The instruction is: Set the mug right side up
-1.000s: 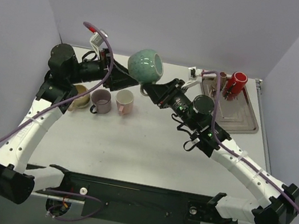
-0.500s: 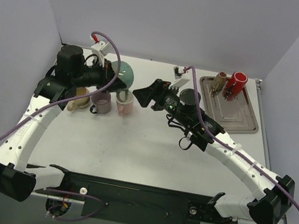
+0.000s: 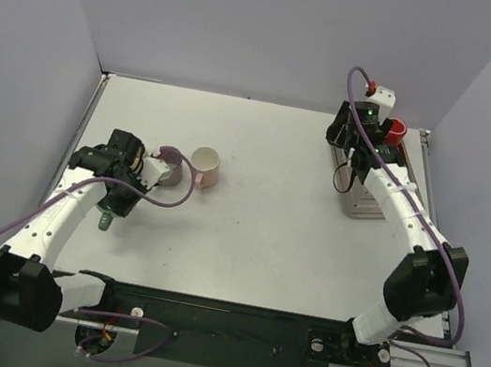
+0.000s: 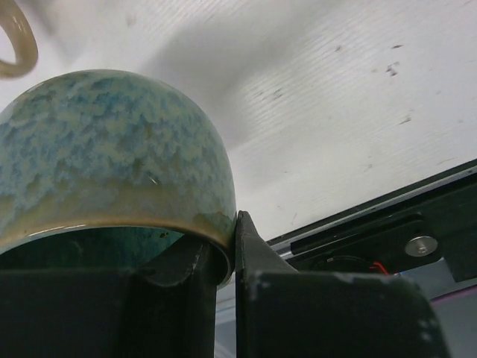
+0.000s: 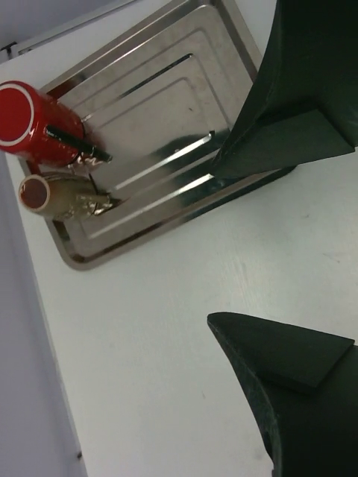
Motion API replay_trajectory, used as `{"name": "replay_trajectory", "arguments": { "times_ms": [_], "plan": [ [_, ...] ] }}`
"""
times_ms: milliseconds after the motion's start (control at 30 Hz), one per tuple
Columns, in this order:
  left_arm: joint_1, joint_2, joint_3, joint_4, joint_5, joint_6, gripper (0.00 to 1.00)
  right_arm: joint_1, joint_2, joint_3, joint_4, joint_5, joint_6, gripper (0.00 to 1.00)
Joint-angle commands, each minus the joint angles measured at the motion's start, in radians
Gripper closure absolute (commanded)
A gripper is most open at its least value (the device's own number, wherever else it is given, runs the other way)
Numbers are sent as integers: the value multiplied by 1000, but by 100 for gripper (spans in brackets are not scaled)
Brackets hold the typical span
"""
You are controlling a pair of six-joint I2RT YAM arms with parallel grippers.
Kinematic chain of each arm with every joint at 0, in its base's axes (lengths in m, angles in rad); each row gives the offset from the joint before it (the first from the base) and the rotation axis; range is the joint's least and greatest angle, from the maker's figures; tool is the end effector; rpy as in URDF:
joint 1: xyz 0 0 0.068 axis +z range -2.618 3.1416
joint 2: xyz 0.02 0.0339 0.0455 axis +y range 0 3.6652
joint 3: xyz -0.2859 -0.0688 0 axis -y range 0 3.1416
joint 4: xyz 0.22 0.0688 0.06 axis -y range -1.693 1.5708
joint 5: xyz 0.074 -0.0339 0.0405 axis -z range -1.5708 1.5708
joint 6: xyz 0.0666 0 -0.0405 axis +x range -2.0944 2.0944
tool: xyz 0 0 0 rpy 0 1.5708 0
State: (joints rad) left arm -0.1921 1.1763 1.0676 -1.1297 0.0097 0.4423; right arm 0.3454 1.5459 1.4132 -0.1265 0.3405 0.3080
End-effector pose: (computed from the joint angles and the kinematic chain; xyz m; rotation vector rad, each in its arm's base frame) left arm 0.1777 -0.0352 0.2803 0.8787 2.6693 0.0453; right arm 0.3567 0.1047 0.3946 0.2046 1.8059 0.1515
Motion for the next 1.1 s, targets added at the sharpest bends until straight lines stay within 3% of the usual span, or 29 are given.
{"name": "replay_trajectory", "arguments": {
  "times_ms": [0,133,300,467,500,600,667,800,1067],
  "plan": [
    [127,29,6,160,-50,127,100,-104,167,110,-16,-9,-44,33],
    [187,114,-18,197,-14,131,100,-155,342,242,-10,-86,-59,35],
    [250,180,-80,246,-10,144,100,-207,541,400,-24,-6,22,36],
    [272,252,-77,268,21,142,100,-243,683,498,-4,-27,117,39],
    [273,256,-75,269,27,141,97,-249,713,522,-2,-28,127,40],
    [279,256,-72,274,38,144,70,-261,773,569,11,-8,152,41],
    [284,244,-64,263,49,147,61,-270,801,582,30,2,183,41],
    [286,201,-43,237,59,150,57,-287,850,633,74,-41,232,41],
    [287,109,15,194,88,148,56,-313,1000,871,-82,-64,339,51]
  ]
}}
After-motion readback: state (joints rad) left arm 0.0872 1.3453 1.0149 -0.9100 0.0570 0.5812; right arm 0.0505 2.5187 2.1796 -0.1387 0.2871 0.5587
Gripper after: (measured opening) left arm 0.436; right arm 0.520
